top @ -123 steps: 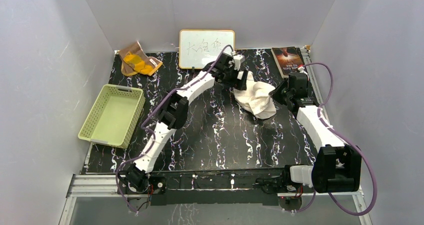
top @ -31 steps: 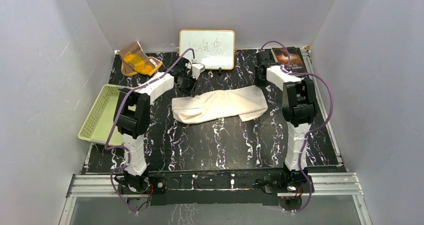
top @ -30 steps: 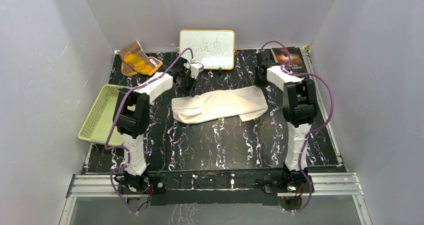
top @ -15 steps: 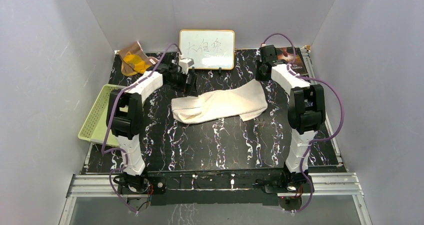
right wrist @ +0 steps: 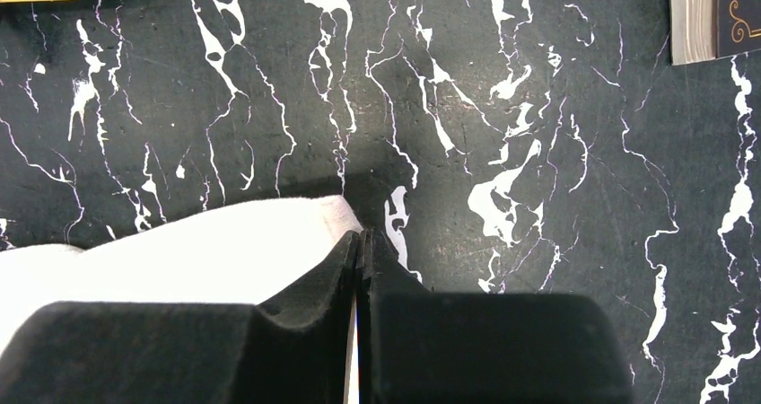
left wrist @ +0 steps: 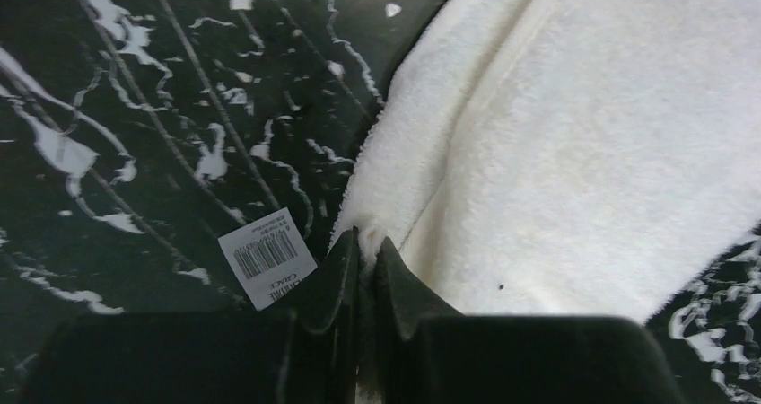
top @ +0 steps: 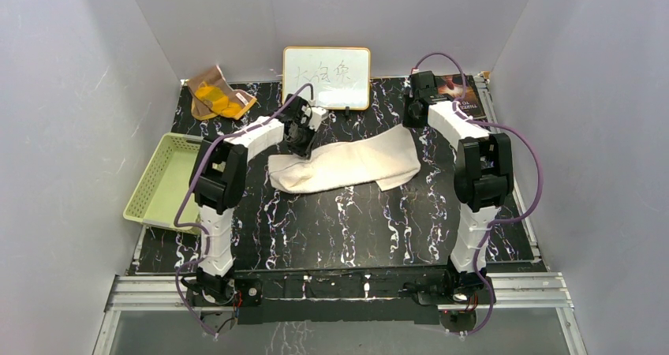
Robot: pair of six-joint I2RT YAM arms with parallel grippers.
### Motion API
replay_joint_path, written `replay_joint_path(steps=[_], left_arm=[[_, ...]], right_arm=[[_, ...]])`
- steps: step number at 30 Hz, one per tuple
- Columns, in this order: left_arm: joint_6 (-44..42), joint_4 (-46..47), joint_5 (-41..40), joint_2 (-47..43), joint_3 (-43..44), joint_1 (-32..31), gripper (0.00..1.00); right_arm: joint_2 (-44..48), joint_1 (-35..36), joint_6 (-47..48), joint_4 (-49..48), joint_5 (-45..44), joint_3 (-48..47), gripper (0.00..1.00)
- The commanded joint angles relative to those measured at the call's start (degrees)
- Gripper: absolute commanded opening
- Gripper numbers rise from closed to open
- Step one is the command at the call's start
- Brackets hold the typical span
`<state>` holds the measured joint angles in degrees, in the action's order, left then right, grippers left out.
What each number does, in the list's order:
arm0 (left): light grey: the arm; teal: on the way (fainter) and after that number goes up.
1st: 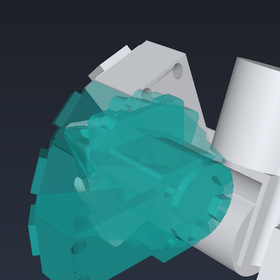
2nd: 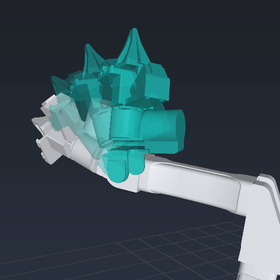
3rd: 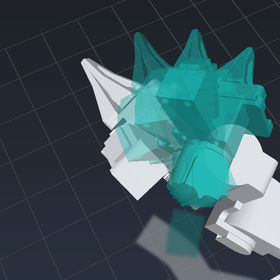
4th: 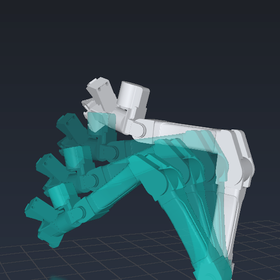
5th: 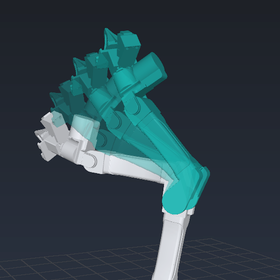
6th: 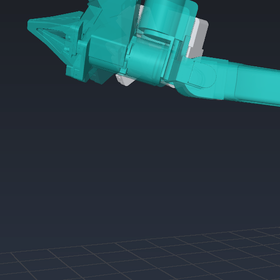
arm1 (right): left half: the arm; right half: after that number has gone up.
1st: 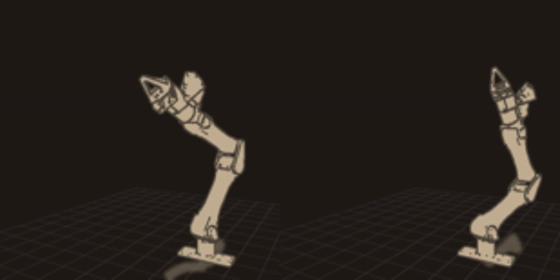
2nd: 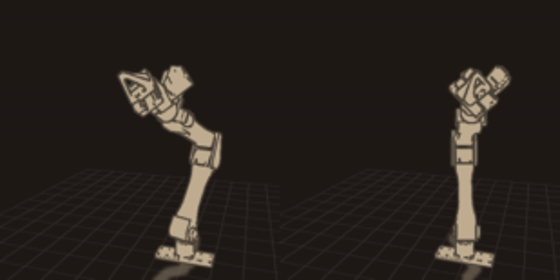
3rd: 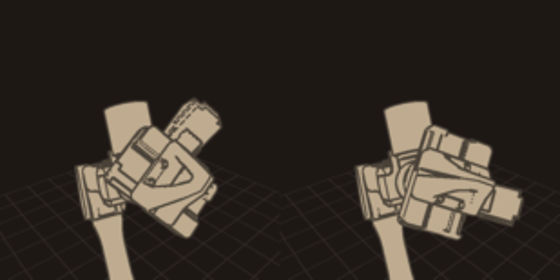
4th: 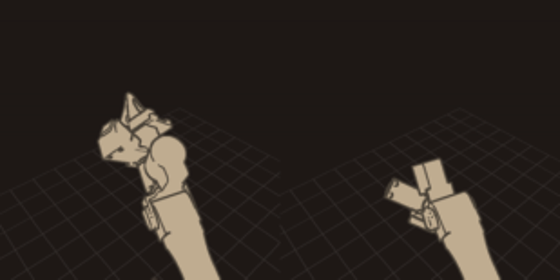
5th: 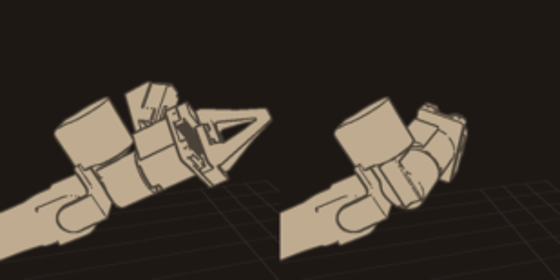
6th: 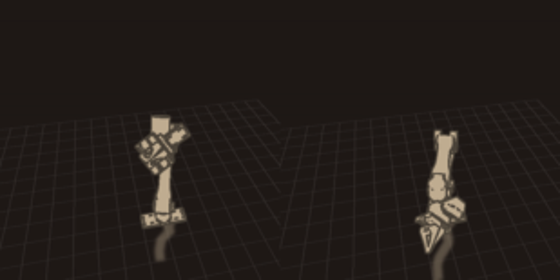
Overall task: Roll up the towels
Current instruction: Flatten out the towel at the center of the board.
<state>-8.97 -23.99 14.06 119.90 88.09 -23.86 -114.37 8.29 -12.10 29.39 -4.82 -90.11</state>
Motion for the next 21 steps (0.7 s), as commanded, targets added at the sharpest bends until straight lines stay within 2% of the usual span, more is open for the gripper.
replay_joint_path(steps=[1,6,7,12,13,15,18,21], left_arm=[[-0.43,-0.17,-10.21,-4.43,-0.84,0.92,0.00],[0.94,-1.43,-11.14,-11.32,-1.19,2.86,0.00],[1.30,-2.01,-11.62,-12.79,-0.87,3.36,0.04],[5.35,-4.69,-14.20,-21.82,-0.99,8.14,0.11],[6.92,-4.55,-14.49,-24.36,-1.44,9.81,0.09],[10.28,-3.55,-14.55,-30.01,-2.78,13.93,0.00],[14.46,-1.96,-15.05,-39.17,-5.10,18.73,0.00],[16.87,-2.47,-17.49,-47.81,-6.41,20.61,0.00]], right_arm=[[2.43,-0.14,0.51,-2.47,0.33,-1.23,0.00],[4.03,-0.12,0.45,-2.14,0.19,-1.52,0.00],[4.40,-0.17,0.42,-2.13,0.26,-1.52,0.00],[7.90,-0.13,-1.62,-2.49,0.59,-0.99,0.00],[9.44,-0.12,-2.26,-3.05,0.92,-0.50,0.00],[13.28,-0.14,-3.86,-5.15,3.23,0.75,0.00],[22.97,-0.12,-7.45,-10.15,8.97,4.73,0.00],[32.35,-0.12,-10.03,-14.47,11.66,9.85,0.00]])
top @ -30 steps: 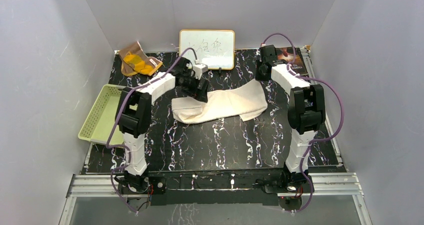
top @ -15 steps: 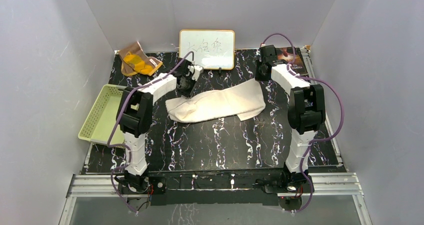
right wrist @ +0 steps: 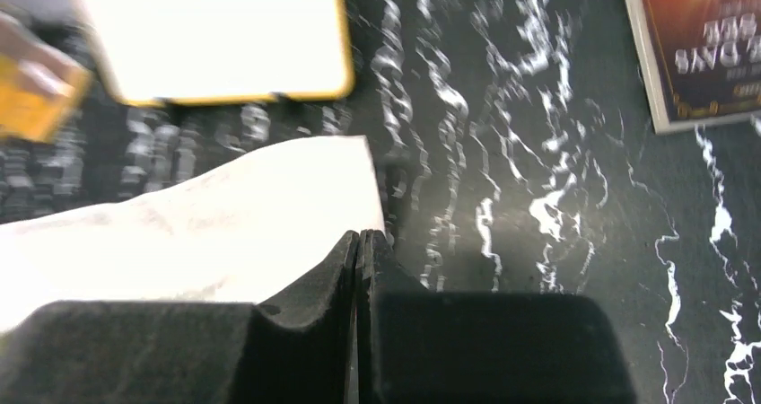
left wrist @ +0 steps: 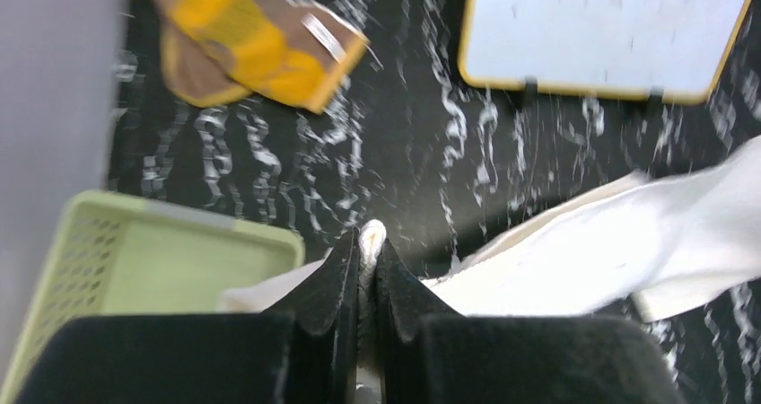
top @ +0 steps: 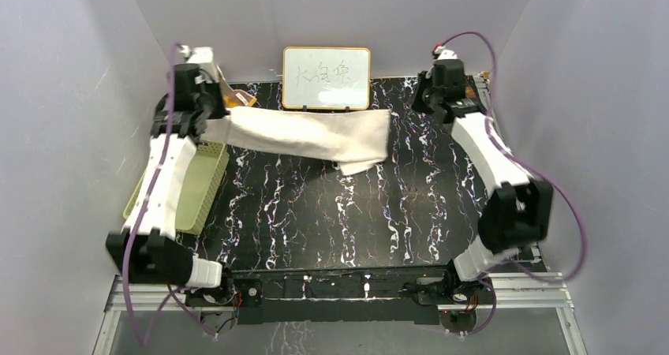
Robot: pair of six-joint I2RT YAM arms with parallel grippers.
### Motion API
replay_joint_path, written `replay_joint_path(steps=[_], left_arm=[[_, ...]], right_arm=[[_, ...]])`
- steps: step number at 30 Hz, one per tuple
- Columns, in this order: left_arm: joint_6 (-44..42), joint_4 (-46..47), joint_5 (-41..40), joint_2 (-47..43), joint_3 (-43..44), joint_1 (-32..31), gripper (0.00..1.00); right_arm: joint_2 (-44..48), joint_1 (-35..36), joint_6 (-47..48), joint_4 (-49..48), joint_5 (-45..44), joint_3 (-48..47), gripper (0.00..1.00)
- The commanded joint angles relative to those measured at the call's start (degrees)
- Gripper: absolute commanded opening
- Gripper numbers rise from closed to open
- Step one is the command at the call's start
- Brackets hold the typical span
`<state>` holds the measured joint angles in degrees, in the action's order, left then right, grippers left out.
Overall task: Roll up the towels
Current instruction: Flatten out the towel at the center of the board.
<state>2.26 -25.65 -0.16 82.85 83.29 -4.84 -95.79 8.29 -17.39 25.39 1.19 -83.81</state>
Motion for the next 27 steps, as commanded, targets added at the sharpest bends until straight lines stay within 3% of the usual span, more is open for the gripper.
replay_joint_path(steps=[1,5,8,14,15,17,20,27], left_arm=[[6.49,-1.34,-4.49,-14.56,-1.97,1.74,0.00],[11.00,-2.84,-7.73,-27.50,-5.22,2.01,0.00],[12.25,-1.18,-4.07,-36.35,-11.59,2.03,0.00],[13.16,-9.36,3.63,-37.72,-13.15,1.98,0.00],[13.32,-10.89,3.45,-37.72,-13.00,2.02,0.00],[13.80,-12.69,2.12,-38.34,-12.87,2.01,0.00],[13.77,-14.98,1.02,-39.41,-12.21,2.03,0.00],[13.64,-22.25,-6.00,-37.50,-9.00,1.97,0.00]], right_arm=[[16.90,-0.13,-5.09,-11.29,5.89,4.85,0.00],[29.85,-0.04,-5.53,-14.36,8.53,10.43,0.00],[36.87,0.05,-5.40,-14.47,9.94,14.20,0.00],[33.02,4.42,-3.97,-7.96,13.41,16.96,0.00],[31.18,7.38,-3.07,-7.54,11.21,17.04,0.02],[26.35,15.32,-1.09,-6.70,4.40,15.90,0.25],[14.65,24.77,0.46,-7.55,-0.44,10.95,0.45],[-17.97,35.90,4.53,-8.34,2.64,-12.52,0.54]])
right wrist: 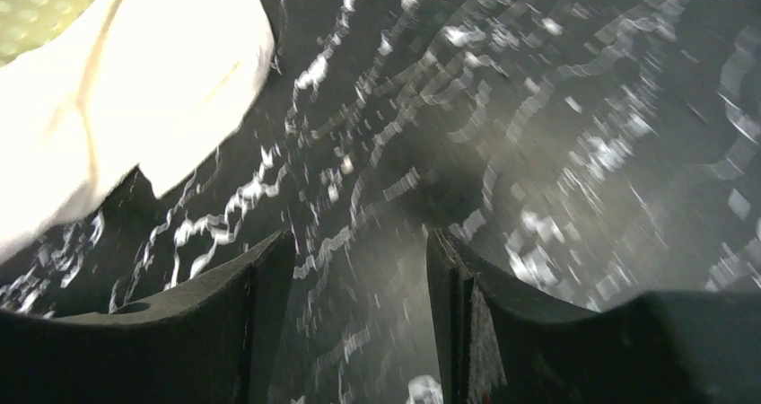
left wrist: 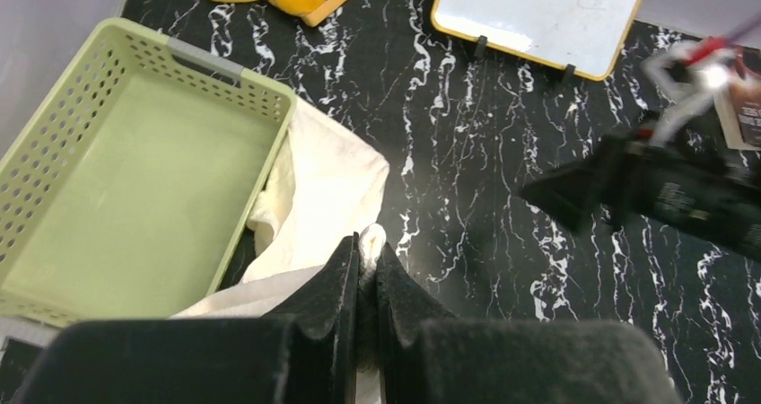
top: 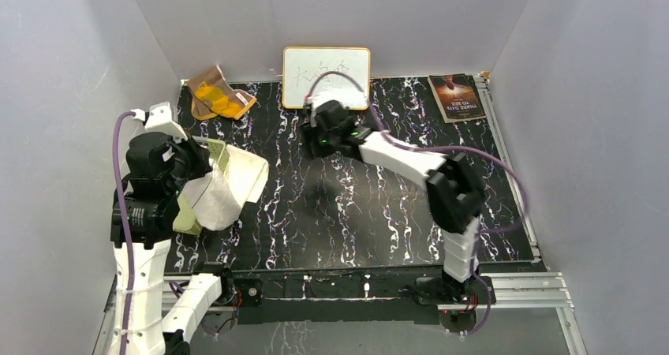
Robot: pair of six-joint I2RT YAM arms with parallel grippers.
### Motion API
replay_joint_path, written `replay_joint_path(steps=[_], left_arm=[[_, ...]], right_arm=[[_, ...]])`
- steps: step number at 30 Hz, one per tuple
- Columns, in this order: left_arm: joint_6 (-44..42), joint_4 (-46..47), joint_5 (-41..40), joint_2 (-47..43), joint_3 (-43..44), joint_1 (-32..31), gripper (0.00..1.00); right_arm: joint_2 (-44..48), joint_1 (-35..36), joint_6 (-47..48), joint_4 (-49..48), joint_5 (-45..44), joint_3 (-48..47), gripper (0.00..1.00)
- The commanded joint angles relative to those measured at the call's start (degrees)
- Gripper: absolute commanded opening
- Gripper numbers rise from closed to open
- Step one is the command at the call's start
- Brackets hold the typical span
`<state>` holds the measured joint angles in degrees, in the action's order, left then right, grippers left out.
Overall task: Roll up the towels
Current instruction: Flatten out the towel at the center of the board.
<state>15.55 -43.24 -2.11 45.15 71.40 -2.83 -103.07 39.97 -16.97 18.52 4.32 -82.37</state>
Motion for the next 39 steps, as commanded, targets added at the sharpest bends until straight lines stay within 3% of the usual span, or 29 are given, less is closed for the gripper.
replay_joint_path(steps=[1,6,11,19,21,23,25,26,29,34,39], left_arm=[[0.47,-5.14,-4.67,0.47,2.76,-0.02,0.00],[1.14,-5.07,-5.11,1.35,1.07,-0.04,0.00],[-0.24,-4.22,-5.01,4.33,1.18,-0.03,0.00],[-1.32,-4.43,-6.47,6.14,1.64,-0.03,0.00],[-1.00,-4.62,-6.80,6.05,1.19,-0.04,0.00],[-0.67,-4.65,-6.96,5.89,0.95,0.00,0.00],[-0.52,-4.62,-7.22,5.90,0.77,0.02,0.00],[-0.52,-4.65,-7.29,6.09,0.76,0.02,0.00],[-1.02,-3.84,-6.51,7.18,0.48,-0.03,0.00],[-3.24,-0.95,-2.24,14.06,3.37,-0.06,0.00],[-5.58,6.30,-1.82,21.93,10.71,0.04,0.00]], right_arm=[[-14.89,4.92,4.73,-1.17,0.41,-18.18,0.54],[-30.21,6.38,7.08,-1.93,7.46,-34.16,0.60],[-42.72,7.94,10.95,3.99,10.57,-51.50,0.60],[-46.65,9.56,12.70,3.08,12.16,-51.71,0.58],[-46.96,10.13,14.25,4.26,11.95,-51.63,0.54],[-46.50,10.70,15.45,5.11,11.25,-50.78,0.34],[-44.95,10.92,15.67,4.84,10.82,-48.11,0.02],[-43.51,10.80,15.79,4.27,10.54,-46.01,0.00],[-35.95,8.59,14.68,0.65,9.61,-34.54,0.00],[-12.78,-4.33,6.40,-11.25,10.98,-12.37,0.00],[5.87,-12.09,9.12,-9.71,3.70,-8.88,0.00]])
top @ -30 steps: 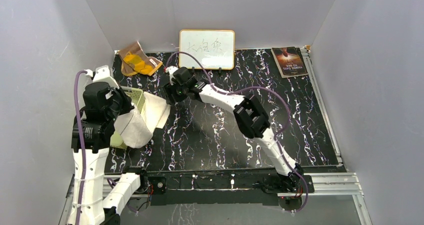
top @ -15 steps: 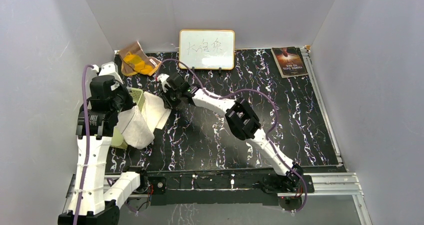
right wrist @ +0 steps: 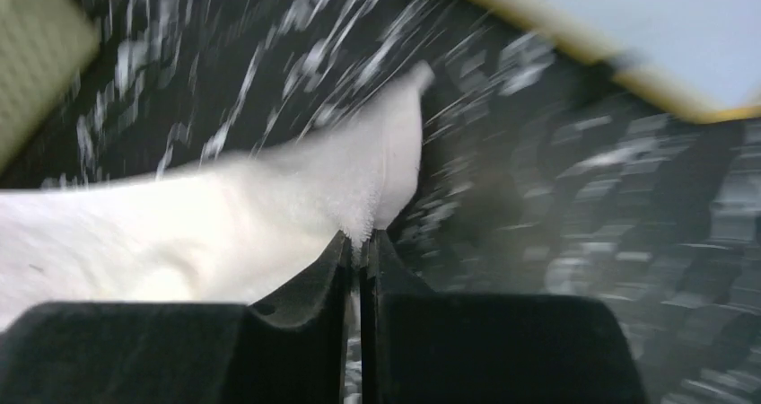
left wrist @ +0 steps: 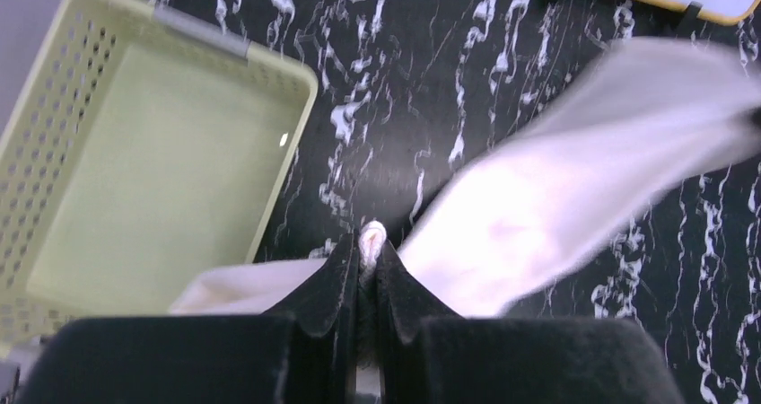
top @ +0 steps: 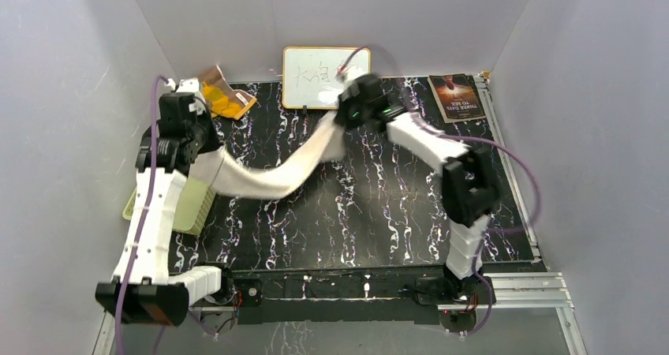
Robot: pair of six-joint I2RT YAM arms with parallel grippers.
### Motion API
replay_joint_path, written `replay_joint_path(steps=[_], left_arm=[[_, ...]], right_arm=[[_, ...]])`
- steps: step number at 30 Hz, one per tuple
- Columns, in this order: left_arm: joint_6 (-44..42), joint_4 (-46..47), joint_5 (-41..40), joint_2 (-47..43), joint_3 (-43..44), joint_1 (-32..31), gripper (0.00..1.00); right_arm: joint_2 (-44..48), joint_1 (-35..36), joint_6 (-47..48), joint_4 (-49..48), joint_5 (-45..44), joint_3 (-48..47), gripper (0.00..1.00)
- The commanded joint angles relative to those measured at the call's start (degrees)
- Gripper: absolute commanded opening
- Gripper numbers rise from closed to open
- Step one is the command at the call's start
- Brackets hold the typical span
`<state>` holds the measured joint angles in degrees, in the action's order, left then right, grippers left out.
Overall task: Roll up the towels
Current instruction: Flatten out the towel at the center of the board.
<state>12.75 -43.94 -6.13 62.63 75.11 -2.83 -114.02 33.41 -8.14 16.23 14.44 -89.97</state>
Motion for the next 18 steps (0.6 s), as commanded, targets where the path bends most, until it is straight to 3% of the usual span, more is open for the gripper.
replay_joint_path(steps=[1,5,7,9,10,12,13,14,18], left_arm=[[-3.08,7.65,3.00,6.62,9.65,0.04,0.00],[-3.66,8.39,7.91,12.20,18.92,0.11,0.00],[-3.72,11.15,10.37,9.86,16.41,0.08,0.00],[-3.58,16.32,12.85,4.49,7.43,0.08,0.03],[-3.85,18.82,14.68,1.09,1.10,0.10,0.26],[-2.54,20.02,15.55,-3.79,-10.65,0.11,0.90],[-1.57,16.98,14.94,-4.32,-15.54,0.11,0.97],[-0.76,15.10,14.79,-4.46,-17.95,0.17,0.98],[0.72,12.44,12.88,-9.47,-24.25,0.17,0.98]], right_arm=[[19.49,-5.70,1.23,-7.22,-8.22,-1.01,0.00],[31.85,-5.74,2.35,-10.17,-14.67,5.54,0.00],[39.91,-5.79,1.41,-12.74,-17.87,14.97,0.00],[50.02,-5.75,-2.32,-15.70,-21.76,26.70,0.00],[55.47,-5.77,-4.39,-17.48,-23.40,34.20,0.00],[65.51,-5.72,-8.19,-18.23,-25.70,48.04,0.47],[69.43,-5.79,-10.06,-15.07,-26.46,52.25,0.63],[72.23,-5.79,-11.51,-11.15,-26.78,54.36,0.72],[77.52,-5.74,-13.12,-4.36,-30.19,54.99,0.77]])
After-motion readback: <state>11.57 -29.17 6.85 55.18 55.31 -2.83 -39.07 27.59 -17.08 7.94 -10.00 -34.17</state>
